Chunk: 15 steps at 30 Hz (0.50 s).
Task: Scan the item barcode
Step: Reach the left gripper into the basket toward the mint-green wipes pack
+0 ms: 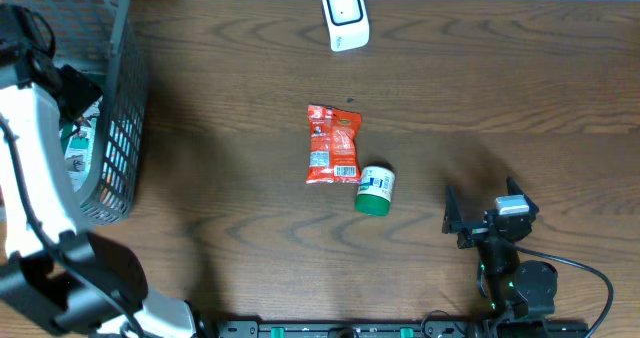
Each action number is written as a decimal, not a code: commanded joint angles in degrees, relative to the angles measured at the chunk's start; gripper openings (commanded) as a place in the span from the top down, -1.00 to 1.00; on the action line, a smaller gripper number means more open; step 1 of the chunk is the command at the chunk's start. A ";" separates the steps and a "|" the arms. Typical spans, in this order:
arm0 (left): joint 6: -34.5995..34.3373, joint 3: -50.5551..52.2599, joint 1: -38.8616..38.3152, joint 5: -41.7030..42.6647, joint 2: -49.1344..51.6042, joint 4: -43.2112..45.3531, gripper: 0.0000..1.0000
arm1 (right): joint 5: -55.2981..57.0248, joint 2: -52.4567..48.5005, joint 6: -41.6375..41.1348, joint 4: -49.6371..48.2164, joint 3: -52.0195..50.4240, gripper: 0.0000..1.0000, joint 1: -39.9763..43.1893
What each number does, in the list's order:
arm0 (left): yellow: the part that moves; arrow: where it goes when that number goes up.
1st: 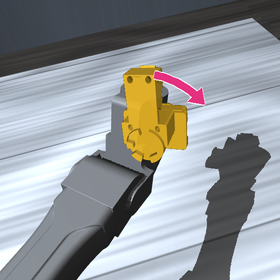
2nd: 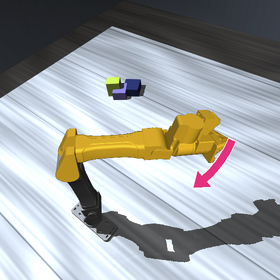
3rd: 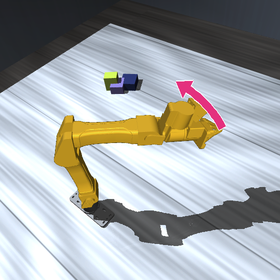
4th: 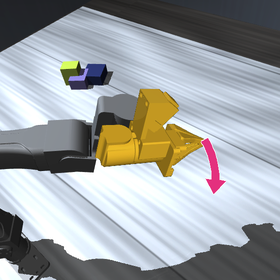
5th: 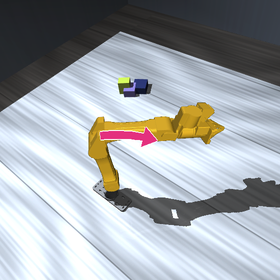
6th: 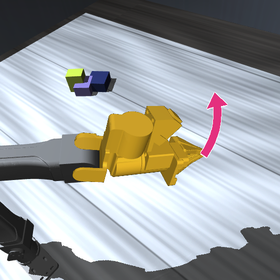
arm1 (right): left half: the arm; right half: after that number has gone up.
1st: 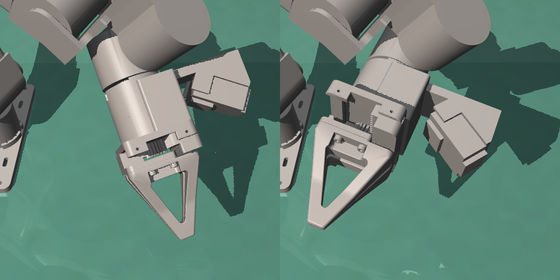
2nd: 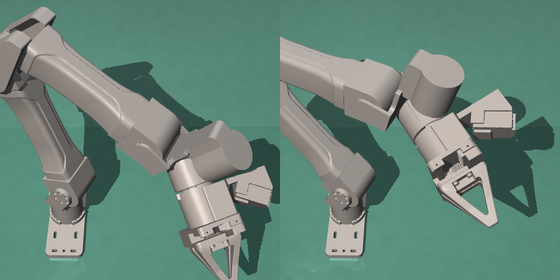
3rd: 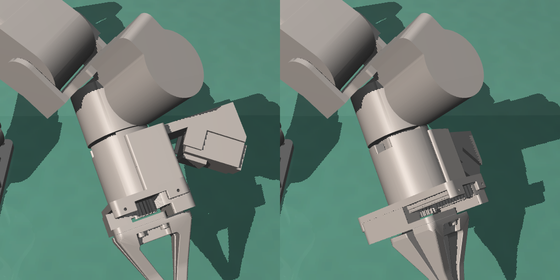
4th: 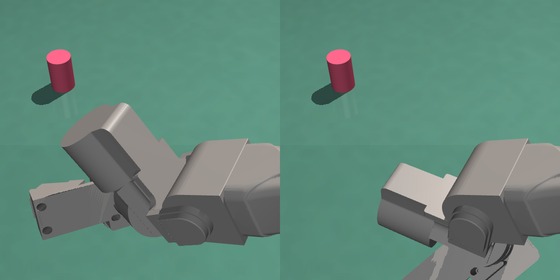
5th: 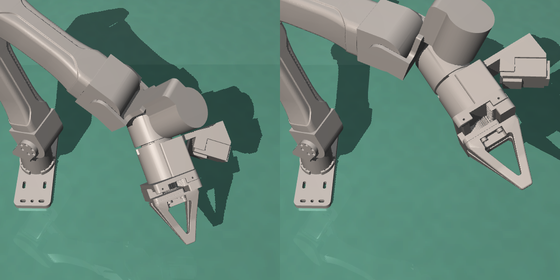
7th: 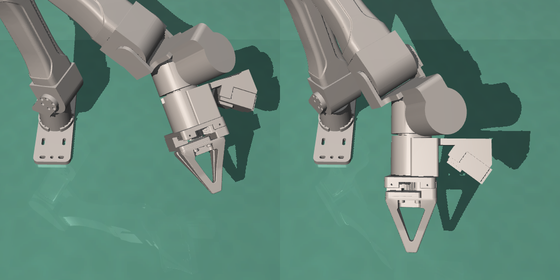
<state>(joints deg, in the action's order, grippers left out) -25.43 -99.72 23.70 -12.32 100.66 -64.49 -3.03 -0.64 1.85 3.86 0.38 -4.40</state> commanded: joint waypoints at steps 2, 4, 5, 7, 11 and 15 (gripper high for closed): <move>1.70 1.16 0.50 2.01 6.75 -0.09 -0.98 | -0.04 0.26 -0.96 0.22 -0.07 -0.99 -0.02; 2.91 1.16 0.83 3.96 8.02 0.72 -0.98 | -0.02 0.26 -0.96 0.22 -0.07 -0.99 -0.02; 3.30 1.16 1.01 4.66 8.52 1.14 -0.98 | -0.02 0.26 -0.96 0.22 -0.07 -0.98 -0.02; 3.32 1.16 1.33 5.05 9.09 1.66 -0.99 | -0.04 0.26 -0.96 0.22 -0.07 -0.98 -0.02; 5.29 1.18 1.90 6.80 9.27 2.89 -0.96 | -0.04 0.26 -0.96 0.22 -0.07 -0.98 -0.02; 9.70 1.18 2.99 13.70 9.53 4.28 -0.96 | -0.02 0.26 -0.96 0.22 -0.07 -0.98 -0.02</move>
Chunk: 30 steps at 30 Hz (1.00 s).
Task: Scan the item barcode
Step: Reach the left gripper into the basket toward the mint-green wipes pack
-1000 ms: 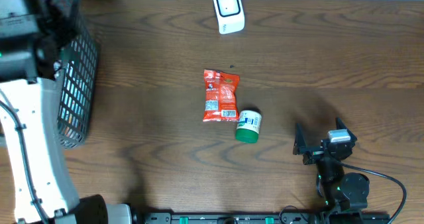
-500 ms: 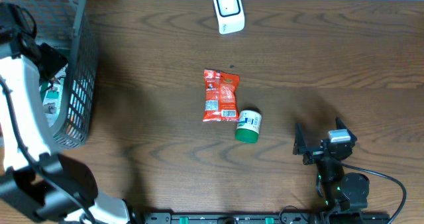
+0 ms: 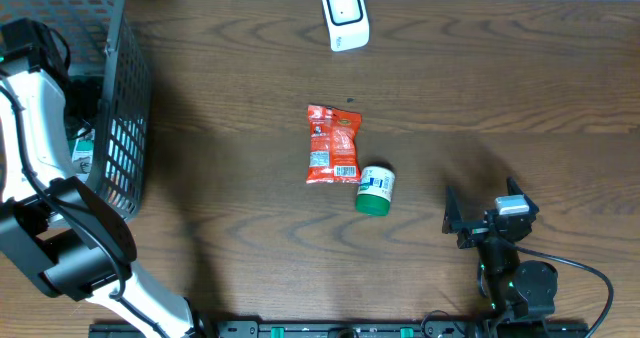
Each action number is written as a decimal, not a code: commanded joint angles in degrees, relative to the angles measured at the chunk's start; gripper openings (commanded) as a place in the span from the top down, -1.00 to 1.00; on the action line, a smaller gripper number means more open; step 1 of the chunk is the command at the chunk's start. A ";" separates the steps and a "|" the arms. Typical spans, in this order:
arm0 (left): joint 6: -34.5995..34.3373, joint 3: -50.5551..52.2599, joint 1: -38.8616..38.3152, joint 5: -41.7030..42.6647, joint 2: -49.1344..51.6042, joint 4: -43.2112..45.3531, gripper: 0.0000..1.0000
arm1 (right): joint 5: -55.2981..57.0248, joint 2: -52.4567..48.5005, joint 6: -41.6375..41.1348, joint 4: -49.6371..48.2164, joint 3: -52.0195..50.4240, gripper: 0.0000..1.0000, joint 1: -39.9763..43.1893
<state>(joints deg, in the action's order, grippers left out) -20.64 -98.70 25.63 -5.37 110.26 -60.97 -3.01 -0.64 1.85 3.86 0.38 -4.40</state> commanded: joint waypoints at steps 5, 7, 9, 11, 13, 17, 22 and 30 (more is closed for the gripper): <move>6.08 0.15 4.33 11.87 0.81 2.14 -0.96 | -0.04 0.26 -0.96 0.22 -0.07 -0.98 -0.02; 7.10 0.20 5.62 12.52 1.18 2.19 -0.96 | -0.07 0.26 -0.96 0.22 -0.07 -0.99 -0.02; 8.39 0.24 6.82 14.45 1.55 2.40 -0.96 | -0.04 0.26 -0.96 0.22 -0.07 -0.98 -0.02; 10.08 0.24 7.93 18.12 2.29 2.71 -0.97 | -0.04 0.26 -0.96 0.22 -0.07 -0.99 -0.02; 11.37 0.24 8.41 19.82 3.23 2.97 -0.97 | -0.04 0.26 -0.96 0.22 -0.07 -0.98 -0.02; 12.11 0.24 8.55 19.93 5.81 2.99 -0.97 | -0.07 0.26 -0.96 0.22 -0.07 -0.99 -0.02; 12.09 0.24 8.55 19.93 10.16 2.95 -0.98 | -0.07 0.26 -0.96 0.22 -0.07 -0.99 -0.02; 12.07 0.24 8.55 20.04 15.82 2.71 -0.85 | -0.07 0.26 -0.96 0.22 -0.07 -0.98 -0.02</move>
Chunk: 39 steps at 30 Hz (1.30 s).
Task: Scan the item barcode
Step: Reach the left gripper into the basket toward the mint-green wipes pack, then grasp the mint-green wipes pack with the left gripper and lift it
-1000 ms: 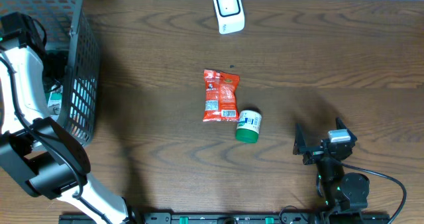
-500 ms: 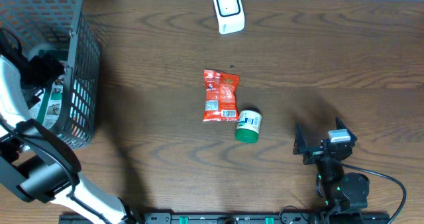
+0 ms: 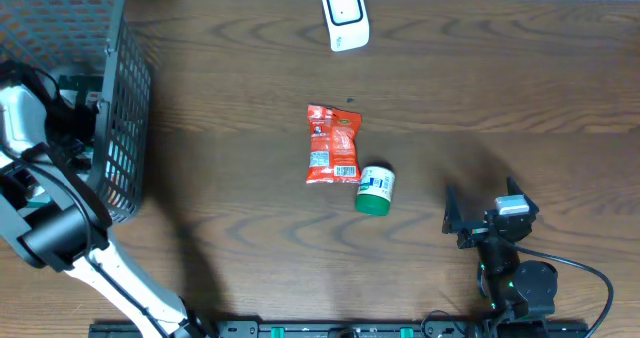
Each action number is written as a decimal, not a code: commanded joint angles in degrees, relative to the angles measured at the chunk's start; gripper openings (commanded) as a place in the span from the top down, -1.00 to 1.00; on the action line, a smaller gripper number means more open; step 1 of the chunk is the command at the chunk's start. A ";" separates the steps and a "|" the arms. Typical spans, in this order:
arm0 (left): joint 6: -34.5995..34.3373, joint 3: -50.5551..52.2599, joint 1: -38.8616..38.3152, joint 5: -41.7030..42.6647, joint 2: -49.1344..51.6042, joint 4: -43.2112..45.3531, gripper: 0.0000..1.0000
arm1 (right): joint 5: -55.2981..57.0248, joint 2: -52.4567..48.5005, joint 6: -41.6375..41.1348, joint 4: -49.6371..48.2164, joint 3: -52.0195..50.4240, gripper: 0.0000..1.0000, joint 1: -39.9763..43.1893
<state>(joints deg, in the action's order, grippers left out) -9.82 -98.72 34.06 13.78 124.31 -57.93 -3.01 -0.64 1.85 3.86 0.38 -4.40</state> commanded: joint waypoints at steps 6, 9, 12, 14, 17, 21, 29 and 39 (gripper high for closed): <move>1.25 0.24 0.15 5.14 1.81 -0.48 -0.04 | -0.04 0.26 -0.96 0.22 -0.07 -0.99 -0.02; 1.22 0.24 0.26 5.27 1.62 -0.55 0.35 | -0.04 0.26 -0.96 0.22 -0.07 -0.99 -0.02; 1.22 -0.24 0.50 5.27 1.29 -1.14 0.82 | -0.07 0.26 -0.96 0.22 -0.07 -0.99 -0.02; 1.22 -1.20 0.63 5.27 1.11 -2.03 0.85 | -0.07 0.26 -0.96 0.22 -0.07 -0.99 -0.02; 1.18 -2.99 0.92 5.31 0.20 -3.41 0.85 | -0.07 0.26 -0.96 0.22 -0.07 -0.99 -0.02; 0.96 -3.34 1.07 5.29 -3.93 -2.97 0.86 | -0.07 0.26 -0.96 0.22 -0.07 -0.99 -0.02; -1.20 -3.34 1.07 5.01 -20.04 -0.39 0.86 | -0.07 0.26 -0.96 0.22 -0.07 -0.99 -0.02; -3.85 -3.32 0.94 4.85 -40.28 0.39 0.85 | -0.04 0.26 -0.96 0.22 -0.07 -0.99 -0.02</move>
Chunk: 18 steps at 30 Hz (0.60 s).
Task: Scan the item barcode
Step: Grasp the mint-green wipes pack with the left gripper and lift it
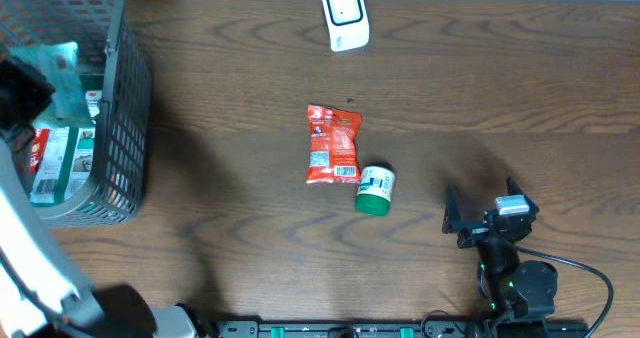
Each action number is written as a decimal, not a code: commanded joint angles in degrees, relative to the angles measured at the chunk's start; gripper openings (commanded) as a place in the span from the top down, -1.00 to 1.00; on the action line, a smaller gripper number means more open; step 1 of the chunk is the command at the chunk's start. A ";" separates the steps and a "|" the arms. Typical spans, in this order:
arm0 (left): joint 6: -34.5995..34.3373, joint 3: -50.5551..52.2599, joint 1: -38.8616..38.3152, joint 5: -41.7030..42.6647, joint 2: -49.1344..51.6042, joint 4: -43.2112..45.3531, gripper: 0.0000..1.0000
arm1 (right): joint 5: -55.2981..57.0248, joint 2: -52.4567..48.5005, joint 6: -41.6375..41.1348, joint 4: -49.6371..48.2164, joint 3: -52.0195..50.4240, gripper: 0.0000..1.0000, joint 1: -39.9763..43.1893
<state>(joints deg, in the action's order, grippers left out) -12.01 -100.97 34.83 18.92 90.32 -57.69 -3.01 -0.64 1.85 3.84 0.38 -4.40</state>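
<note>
The white barcode scanner (343,16) stands at the table's far edge. My left gripper (42,83) is raised over the grey mesh basket (125,128) at the far left. It appears shut on a pale green packet (65,68); the grip itself is blurred. A red snack packet (333,145) and a green-lidded jar (376,190) lie side by side at the table's middle. My right gripper (456,220) rests low at the front right, open and holding nothing.
More packaged goods lie inside the basket, among them a white and green box (55,163). The left arm's white link (30,268) runs along the table's left edge. Dark wood table (500,78) spreads between scanner and right arm.
My left gripper was down inside the basket; now it is higher, with a pale green packet beside its fingers. More of the basket's contents show. The right arm has not moved.
My left arm reached into the basket at first, then sat deeper among the goods at the two following moments. Now it is raised with a pale green packet. The red packet, jar, scanner and right arm stayed where they were throughout.
</note>
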 commanded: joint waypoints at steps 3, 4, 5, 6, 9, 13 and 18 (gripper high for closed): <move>-3.21 -1.07 -0.46 -0.26 -11.41 -0.42 0.86 | -0.07 0.26 -0.96 0.24 -0.07 -0.98 -0.02; -3.34 -1.05 -1.01 -0.24 -13.14 -0.72 0.85 | -0.04 0.26 -0.96 0.24 -0.07 -0.99 -0.02; -3.34 -1.05 -1.64 -0.24 -14.49 -0.90 0.85 | -0.04 0.26 -0.96 0.24 -0.07 -0.99 -0.02; -3.34 -1.05 -2.38 -0.24 -15.65 -1.20 0.86 | -0.07 0.26 -0.96 0.24 -0.07 -0.99 -0.02; -3.34 -1.01 -6.16 -0.20 -18.78 -3.08 0.86 | -0.04 0.26 -0.96 0.24 -0.07 -0.99 -0.02; -3.28 -0.22 -13.40 -0.07 -20.20 -7.06 0.86 | -0.04 0.26 -0.96 0.24 -0.07 -0.99 -0.02; -3.30 4.83 -22.97 -0.07 -19.34 -8.90 0.86 | -0.07 0.26 -0.96 0.24 -0.07 -0.99 -0.02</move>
<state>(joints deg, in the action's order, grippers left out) -15.03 -99.61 16.73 18.74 69.71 -66.08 -3.03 -0.64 1.85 3.84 0.38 -4.40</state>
